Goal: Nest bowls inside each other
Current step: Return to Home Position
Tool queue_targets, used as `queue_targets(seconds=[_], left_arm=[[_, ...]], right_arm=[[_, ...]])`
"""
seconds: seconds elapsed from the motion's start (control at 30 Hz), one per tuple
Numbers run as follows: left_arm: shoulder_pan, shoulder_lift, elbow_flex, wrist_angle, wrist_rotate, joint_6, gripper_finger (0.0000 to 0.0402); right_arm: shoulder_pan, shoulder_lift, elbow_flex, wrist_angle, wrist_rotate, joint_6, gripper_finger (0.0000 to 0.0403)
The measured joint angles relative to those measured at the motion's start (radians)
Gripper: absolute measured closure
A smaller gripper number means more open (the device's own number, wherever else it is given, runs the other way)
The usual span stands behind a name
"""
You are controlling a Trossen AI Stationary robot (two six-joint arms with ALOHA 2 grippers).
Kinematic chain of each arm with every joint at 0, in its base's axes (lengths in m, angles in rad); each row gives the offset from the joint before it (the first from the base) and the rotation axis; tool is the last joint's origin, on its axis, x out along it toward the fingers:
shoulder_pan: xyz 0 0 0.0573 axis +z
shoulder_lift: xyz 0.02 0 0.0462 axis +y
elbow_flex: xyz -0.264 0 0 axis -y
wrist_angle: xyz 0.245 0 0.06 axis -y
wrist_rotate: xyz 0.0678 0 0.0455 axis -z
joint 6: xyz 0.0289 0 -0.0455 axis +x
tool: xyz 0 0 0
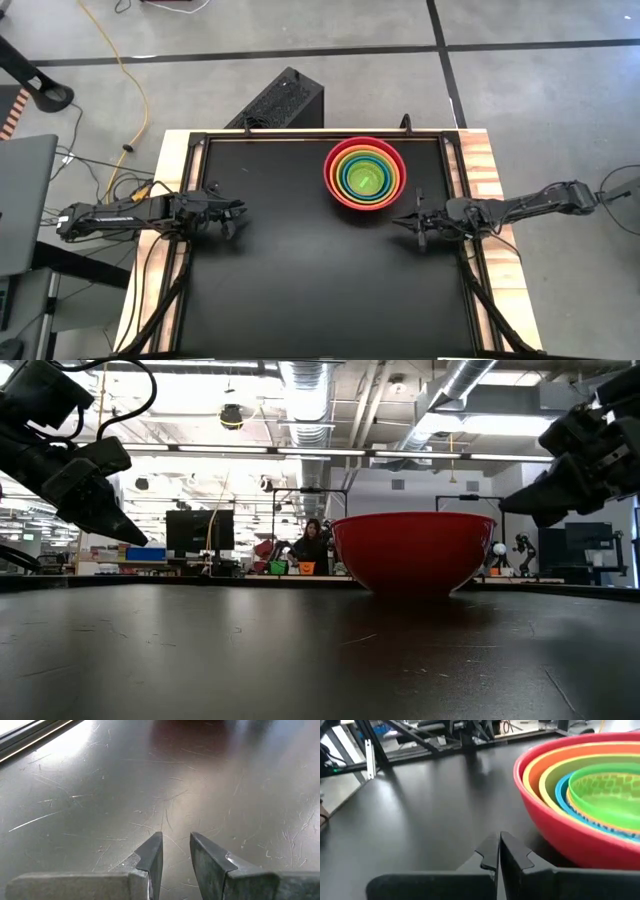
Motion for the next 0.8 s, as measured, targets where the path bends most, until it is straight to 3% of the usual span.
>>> queue_targets(seconds=[0.8], left_arm=[[0.000, 0.000, 0.000, 0.000, 0.000, 0.000, 0.0315]], right_arm=[[0.000, 0.000, -0.001, -0.062, 0.000, 0.001, 0.0371]])
